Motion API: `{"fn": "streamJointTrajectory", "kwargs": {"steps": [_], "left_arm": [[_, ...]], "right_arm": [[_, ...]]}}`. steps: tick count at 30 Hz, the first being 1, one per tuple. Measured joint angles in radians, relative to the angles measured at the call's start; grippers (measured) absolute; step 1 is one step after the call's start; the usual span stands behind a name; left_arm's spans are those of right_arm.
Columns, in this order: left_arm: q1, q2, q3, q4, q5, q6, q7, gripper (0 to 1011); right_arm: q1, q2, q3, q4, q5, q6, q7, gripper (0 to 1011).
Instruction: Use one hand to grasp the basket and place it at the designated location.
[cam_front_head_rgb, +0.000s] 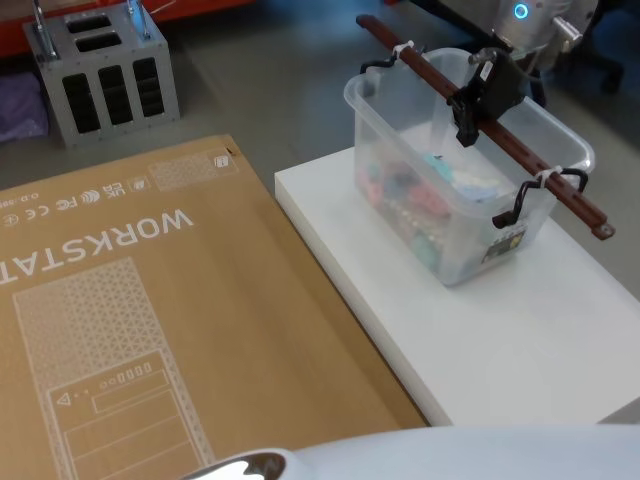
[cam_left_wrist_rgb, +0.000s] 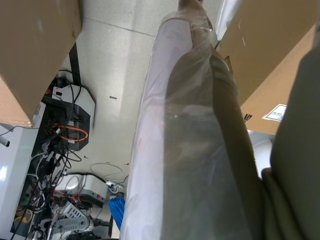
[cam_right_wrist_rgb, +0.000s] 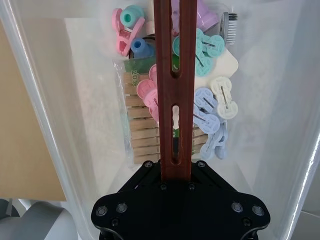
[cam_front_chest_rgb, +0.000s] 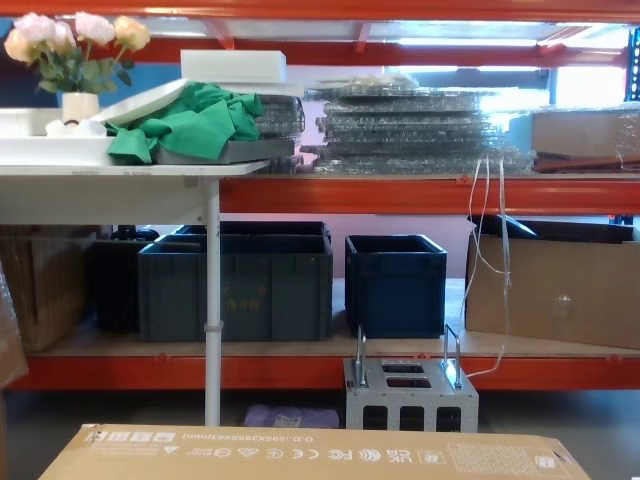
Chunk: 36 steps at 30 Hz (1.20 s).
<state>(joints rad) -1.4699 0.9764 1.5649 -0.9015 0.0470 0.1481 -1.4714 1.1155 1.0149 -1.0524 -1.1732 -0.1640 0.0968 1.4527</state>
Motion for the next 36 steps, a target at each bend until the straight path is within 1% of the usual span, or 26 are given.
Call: {"fn": "streamJointTrajectory", "kwargs": {"steps": [8,12,21,36], "left_arm": [[0.000,0.000,0.000,0.000,0.000,0.000,0.000,0],[0.000,0.000,0.000,0.000,0.000,0.000,0.000,0],[0.000,0.000,0.000,0.000,0.000,0.000,0.000,0],[0.000,0.000,0.000,0.000,0.000,0.000,0.000,0]], "right_arm": [[-0.034,0.027,0.014,-0.032,0.011,0.011,0.004,0],[-0.047,0.031,0.019,-0.041,0.012,0.013,0.006,0],[-0.066,0.031,0.030,-0.045,0.009,0.015,0.013,0],[-0.089,0.020,0.052,-0.043,-0.010,0.009,0.030,0]]}}
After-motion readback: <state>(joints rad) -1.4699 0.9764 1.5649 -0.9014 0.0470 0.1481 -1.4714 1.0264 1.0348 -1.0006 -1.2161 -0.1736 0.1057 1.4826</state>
